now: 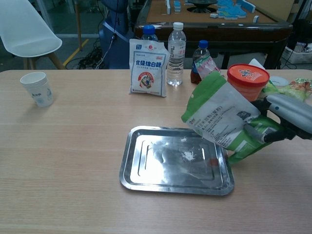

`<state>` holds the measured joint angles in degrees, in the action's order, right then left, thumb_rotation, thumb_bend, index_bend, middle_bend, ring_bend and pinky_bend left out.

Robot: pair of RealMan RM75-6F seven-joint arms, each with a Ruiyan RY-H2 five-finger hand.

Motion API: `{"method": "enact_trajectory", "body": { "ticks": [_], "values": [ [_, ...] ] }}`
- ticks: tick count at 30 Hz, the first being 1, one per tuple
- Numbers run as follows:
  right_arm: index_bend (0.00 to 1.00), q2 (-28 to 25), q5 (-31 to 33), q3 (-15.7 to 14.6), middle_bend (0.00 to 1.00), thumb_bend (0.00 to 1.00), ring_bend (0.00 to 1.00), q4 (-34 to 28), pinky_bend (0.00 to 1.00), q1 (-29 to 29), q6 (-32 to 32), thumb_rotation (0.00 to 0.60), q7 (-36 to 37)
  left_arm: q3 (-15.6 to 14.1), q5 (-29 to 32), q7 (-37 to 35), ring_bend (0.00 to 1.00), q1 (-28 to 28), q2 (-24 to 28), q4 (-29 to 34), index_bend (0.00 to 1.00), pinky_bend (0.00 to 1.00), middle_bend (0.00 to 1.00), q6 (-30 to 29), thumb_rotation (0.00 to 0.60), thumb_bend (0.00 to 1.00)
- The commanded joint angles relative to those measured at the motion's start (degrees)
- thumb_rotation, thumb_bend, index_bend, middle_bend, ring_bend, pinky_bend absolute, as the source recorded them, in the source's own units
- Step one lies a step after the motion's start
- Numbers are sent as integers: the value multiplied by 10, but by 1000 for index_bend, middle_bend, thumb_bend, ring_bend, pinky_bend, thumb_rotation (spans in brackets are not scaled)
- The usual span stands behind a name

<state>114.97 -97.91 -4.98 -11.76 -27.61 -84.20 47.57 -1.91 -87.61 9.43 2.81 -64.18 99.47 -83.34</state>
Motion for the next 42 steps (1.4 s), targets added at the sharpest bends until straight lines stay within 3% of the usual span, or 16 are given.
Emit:
{"method": "enact_trajectory", "body": {
  "ticks": [1,12,34,38,42],
  "values": [
    [772,4,1,-2,646,595,552,6,608,0,4,600,4,0,0,1,148,0,0,1,121,72,38,1,600,222],
    [772,6,13,4,643,594,546,18,602,9,1,600,21,-3,0,4,148,-2,1,3,121,72,38,1,600,222],
    [772,9,-1,-21,631,592,527,41,580,17,15,600,-3,-10,-3,16,148,-3,0,12,121,72,38,5,600,222],
    [753,7,0,-21,588,507,477,41,520,22,15,600,-2,-11,-5,20,148,-2,-2,15,121,72,38,7,600,222],
    [634,4,-3,-27,516,330,393,43,412,29,17,600,-6,-11,-6,23,148,-2,-3,17,121,72,38,8,600,222]
  ]
}}
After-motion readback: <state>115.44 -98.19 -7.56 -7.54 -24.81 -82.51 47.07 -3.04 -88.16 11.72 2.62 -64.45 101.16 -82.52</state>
